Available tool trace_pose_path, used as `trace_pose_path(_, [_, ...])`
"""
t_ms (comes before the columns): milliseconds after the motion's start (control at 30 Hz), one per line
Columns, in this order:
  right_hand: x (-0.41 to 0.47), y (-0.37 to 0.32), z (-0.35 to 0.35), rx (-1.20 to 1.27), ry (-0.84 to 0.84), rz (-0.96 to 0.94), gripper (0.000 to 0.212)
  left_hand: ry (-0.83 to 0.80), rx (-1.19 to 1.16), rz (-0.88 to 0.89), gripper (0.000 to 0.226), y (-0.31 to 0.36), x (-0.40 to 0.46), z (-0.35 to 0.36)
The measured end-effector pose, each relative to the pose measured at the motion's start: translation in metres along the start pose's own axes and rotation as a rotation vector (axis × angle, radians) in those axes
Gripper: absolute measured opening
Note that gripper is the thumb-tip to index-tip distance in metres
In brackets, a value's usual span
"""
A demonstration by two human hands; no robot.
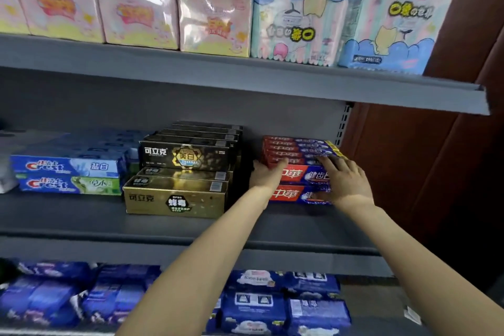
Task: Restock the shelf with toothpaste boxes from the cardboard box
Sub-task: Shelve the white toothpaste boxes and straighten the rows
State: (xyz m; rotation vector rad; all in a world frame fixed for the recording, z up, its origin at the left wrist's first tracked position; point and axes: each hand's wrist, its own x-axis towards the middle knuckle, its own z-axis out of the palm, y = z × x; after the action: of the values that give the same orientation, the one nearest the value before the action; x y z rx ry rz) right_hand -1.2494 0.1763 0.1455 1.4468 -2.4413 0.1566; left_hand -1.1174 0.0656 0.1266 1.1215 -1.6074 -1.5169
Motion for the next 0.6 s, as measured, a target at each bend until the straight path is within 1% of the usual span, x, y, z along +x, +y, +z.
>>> trace_pose_path(33, [0.002,0.003,0.001,0.014,0.009,-0.012,0.096,0.005,-0.038,-0.009,0.083,-0.002,0.001,-0.001])
trace_pose_path(67, [0.003,0.006,0.001,0.05,0.007,-0.019,0.097,-0.008,-0.078,-0.016,0.083,-0.003,0.001,-0.003])
trace_pose_path(100, [0.004,0.01,0.001,0.119,0.008,-0.014,0.097,-0.037,-0.122,-0.021,0.079,-0.003,0.001,-0.005])
trace_pose_path(200, [0.011,0.027,-0.001,0.543,-0.031,0.107,0.101,-0.134,-0.218,-0.013,0.05,-0.003,0.002,-0.007])
trace_pose_path(300, [0.017,0.037,0.001,0.847,-0.158,0.126,0.104,-0.179,-0.248,0.008,0.049,-0.003,0.005,-0.004])
trace_pose_path(333, [0.017,0.037,0.002,0.882,-0.168,0.128,0.103,-0.186,-0.257,0.006,0.047,-0.004,0.006,-0.003])
trace_pose_path(400, [0.018,0.035,0.006,0.878,-0.122,0.149,0.1,-0.177,-0.276,-0.005,0.044,-0.005,0.007,-0.001])
trace_pose_path(467, [0.02,0.033,0.009,0.882,-0.088,0.152,0.098,-0.163,-0.285,-0.008,0.047,-0.008,0.01,0.0])
trace_pose_path(500, [0.021,0.034,0.011,0.907,-0.096,0.143,0.097,-0.167,-0.291,-0.011,0.048,-0.009,0.012,0.0])
trace_pose_path(567, [0.022,0.035,0.007,1.075,-0.167,0.135,0.092,-0.182,-0.292,-0.008,0.053,-0.005,0.017,-0.003])
trace_pose_path(600, [0.021,0.035,0.001,1.176,-0.193,0.135,0.084,-0.167,-0.284,-0.002,0.055,-0.001,0.022,-0.005])
